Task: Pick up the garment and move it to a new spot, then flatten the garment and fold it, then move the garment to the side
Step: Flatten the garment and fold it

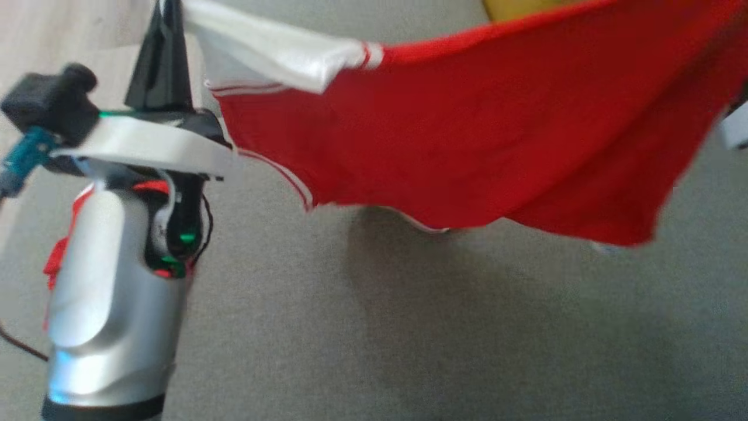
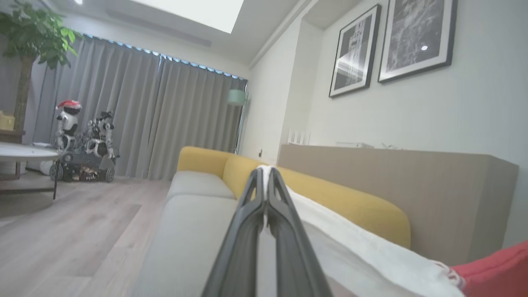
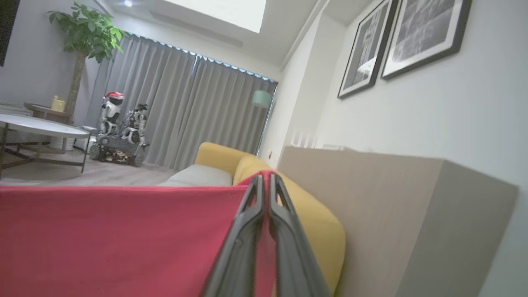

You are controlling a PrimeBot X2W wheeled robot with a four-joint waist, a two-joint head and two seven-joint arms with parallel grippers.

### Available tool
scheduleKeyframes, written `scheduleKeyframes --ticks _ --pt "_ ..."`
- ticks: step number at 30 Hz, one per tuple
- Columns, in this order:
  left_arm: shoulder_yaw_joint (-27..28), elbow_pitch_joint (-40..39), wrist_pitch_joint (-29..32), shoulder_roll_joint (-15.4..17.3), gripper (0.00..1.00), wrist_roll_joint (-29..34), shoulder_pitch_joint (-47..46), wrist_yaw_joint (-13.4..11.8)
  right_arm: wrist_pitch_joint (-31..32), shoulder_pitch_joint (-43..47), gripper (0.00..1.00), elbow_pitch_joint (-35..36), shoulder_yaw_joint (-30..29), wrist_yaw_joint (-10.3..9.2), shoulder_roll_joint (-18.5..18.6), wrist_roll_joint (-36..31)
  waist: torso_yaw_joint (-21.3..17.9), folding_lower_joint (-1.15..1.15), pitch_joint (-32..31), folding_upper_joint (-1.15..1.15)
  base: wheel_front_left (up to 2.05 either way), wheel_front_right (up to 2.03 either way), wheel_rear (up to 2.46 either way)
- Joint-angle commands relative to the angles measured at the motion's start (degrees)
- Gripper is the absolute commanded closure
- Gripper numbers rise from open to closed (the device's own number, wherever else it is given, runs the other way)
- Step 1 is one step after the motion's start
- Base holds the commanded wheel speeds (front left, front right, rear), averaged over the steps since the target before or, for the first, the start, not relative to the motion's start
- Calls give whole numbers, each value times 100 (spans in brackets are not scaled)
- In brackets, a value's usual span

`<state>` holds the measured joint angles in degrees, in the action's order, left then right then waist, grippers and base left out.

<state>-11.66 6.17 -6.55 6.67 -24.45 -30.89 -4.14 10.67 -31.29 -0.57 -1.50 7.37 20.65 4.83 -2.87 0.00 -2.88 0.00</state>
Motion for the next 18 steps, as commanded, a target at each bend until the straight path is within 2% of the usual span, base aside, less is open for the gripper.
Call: scheduleKeyframes --ticks 1,4,11,14,18 --pt "269 -486 153 213 100 -38 -388 -62 50 -295 100 237 -106 12 83 -148 80 0 -131 0 0 0 0" --pt "313 -1121 464 247 100 -112 -406 -172 210 -342 100 438 -394 12 -52 -372 118 0 -222 0 0 0 0" --pt "444 -2180 1235 282 100 -354 -526 -471 1042 -171 100 1117 -723 12 -427 -332 147 0 -109 0 0 0 0" --pt "422 -2083 1496 414 100 -334 -813 -451 1287 -324 100 1111 -701 12 -490 -277 112 0 127 0 0 0 0" --pt "444 -1374 1765 528 100 -423 -1603 -340 1431 -1034 100 544 -562 12 -609 -66 6 0 760 0 0 0 0"
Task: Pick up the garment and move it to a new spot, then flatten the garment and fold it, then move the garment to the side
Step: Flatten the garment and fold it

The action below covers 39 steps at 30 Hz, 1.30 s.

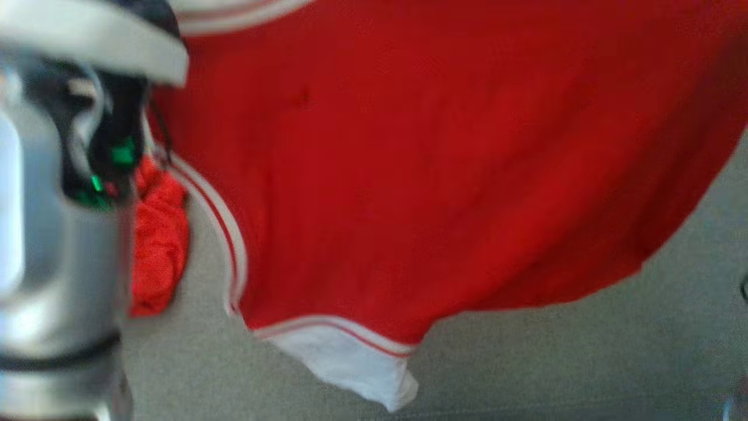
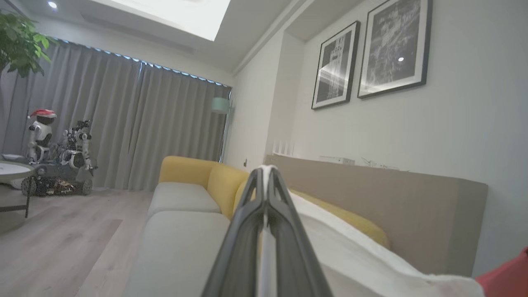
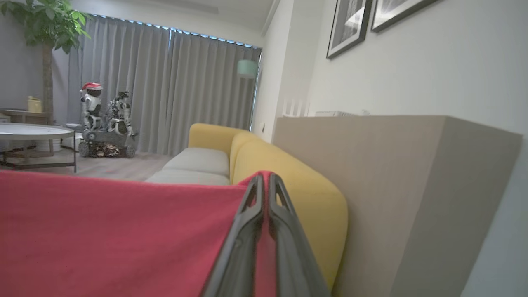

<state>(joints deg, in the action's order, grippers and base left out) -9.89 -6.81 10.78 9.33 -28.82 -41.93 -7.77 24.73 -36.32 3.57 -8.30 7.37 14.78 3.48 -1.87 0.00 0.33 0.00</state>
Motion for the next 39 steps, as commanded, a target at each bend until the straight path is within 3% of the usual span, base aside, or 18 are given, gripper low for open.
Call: scheduleKeyframes --ticks 1,5,10,11,15,19,24,30,39 --pt "253 177 46 321 100 47 -782 89 9 -809 100 -106 163 12 -69 126 -120 0 641 0 0 0 0" --pt "202 1402 -100 416 100 160 -2063 340 -373 -2157 100 -1280 316 12 -288 243 -187 0 1401 0 0 0 0" --pt "226 3005 -887 367 100 412 -3723 447 -1306 -3855 100 -2900 329 12 -419 249 -79 0 2022 0 0 0 0" --pt "226 3005 -887 367 100 412 -3723 447 -1306 -3855 100 -2900 329 12 -419 249 -79 0 2022 0 0 0 0" --pt "302 3976 -1678 213 100 475 -4645 447 -2364 -4832 100 -3986 -8 12 -355 138 86 0 2233 0 0 0 0" --pt "202 4686 -2147 107 100 526 -5033 625 -3212 -5259 100 -4836 -217 12 -371 171 219 0 2370 0 0 0 0" --pt "24 5341 -2360 34 100 540 -4793 958 -3684 -5127 100 -5682 -157 12 -411 418 320 0 2506 0 0 0 0" --pt "-369 5857 -2475 -109 100 631 -3876 1302 -3878 -4354 100 -6305 270 12 -411 694 392 0 2516 0 0 0 0" --pt "-989 6266 -2545 0 100 722 -2107 1500 -3637 -2984 100 -6964 1258 12 -301 1210 391 0 1952 0 0 0 0"
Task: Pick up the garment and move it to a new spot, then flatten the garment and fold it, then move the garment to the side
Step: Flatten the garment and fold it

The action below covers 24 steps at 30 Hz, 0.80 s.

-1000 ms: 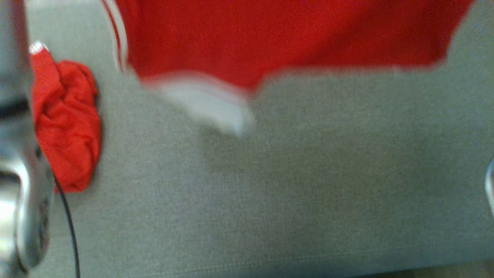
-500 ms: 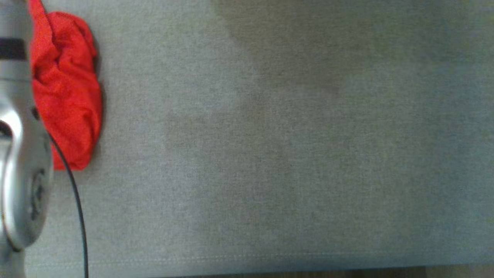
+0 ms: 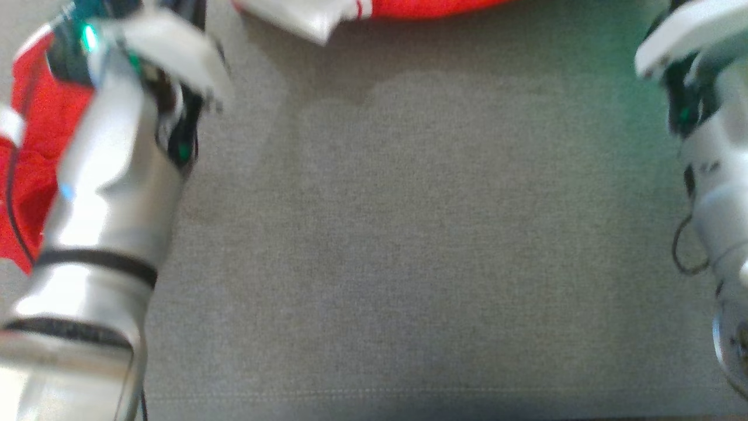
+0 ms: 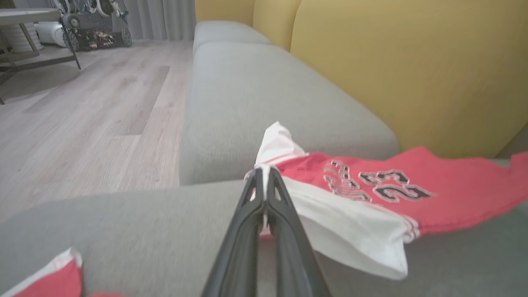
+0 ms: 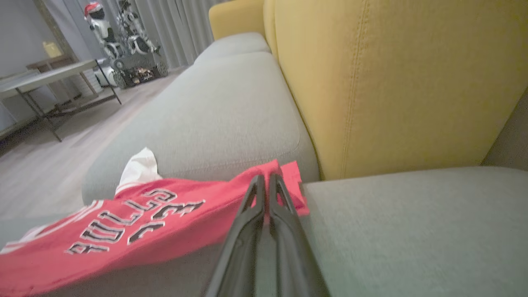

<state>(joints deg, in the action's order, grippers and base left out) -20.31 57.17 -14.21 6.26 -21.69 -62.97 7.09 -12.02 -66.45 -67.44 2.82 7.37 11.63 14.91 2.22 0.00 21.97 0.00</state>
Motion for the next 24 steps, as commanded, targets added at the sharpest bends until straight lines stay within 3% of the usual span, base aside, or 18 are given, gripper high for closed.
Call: scheduleKeyframes --ticks 1,12,24 --pt "-13 -94 -43 337 100 -12 198 22 120 182 100 90 275 12 36 123 -26 0 -313 0 0 0 0" --pt "-1080 -533 506 839 100 -746 2140 38 909 1949 100 334 2078 12 490 814 -28 0 -1514 0 0 0 0" --pt "-1936 -2121 1515 1623 100 -1692 3348 39 1421 2802 100 793 3072 12 1131 1524 -44 0 -2091 0 0 0 0"
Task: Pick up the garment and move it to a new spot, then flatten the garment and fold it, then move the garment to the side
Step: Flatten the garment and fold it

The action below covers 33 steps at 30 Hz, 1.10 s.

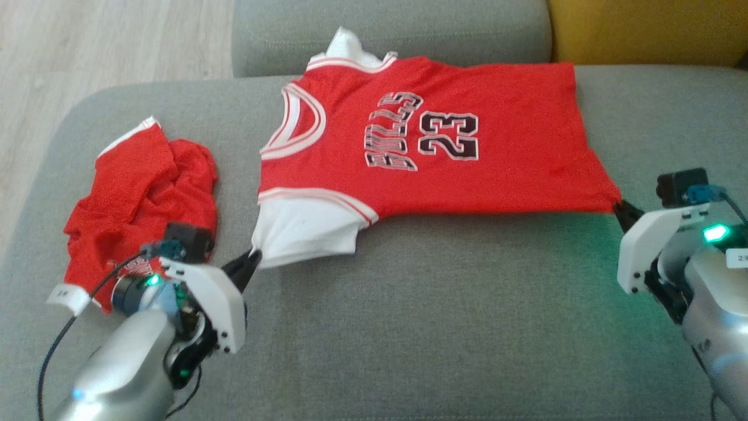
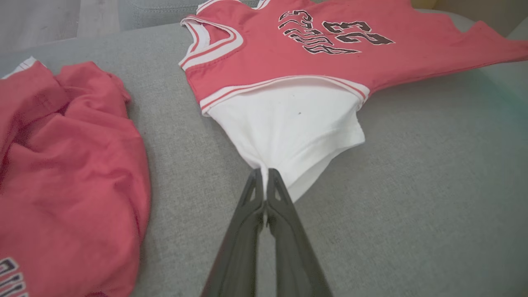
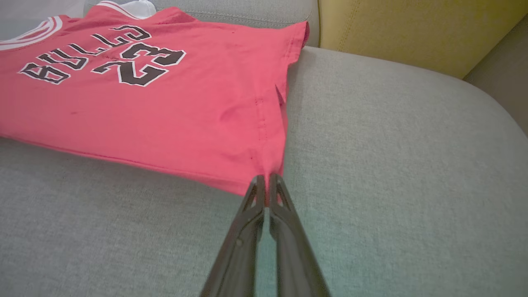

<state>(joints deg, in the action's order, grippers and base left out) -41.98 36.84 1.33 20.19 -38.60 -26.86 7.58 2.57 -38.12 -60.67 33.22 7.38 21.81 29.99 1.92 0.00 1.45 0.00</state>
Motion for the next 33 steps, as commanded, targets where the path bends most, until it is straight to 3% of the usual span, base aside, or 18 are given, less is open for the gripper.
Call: scheduleKeyframes --ticks 1,17,33 --pt "208 -243 59 315 100 -102 -169 -9 25 20 100 170 107 11 165 92 -22 0 -78 0 0 0 0" --pt "292 -2601 1582 1448 100 -1758 994 -9 1600 606 100 1709 1269 11 1367 1591 -175 0 -391 0 0 0 0" --pt "199 -3971 2737 2313 100 -2701 1614 -23 3481 1270 100 3132 1687 11 2490 3037 -211 0 -497 0 0 0 0"
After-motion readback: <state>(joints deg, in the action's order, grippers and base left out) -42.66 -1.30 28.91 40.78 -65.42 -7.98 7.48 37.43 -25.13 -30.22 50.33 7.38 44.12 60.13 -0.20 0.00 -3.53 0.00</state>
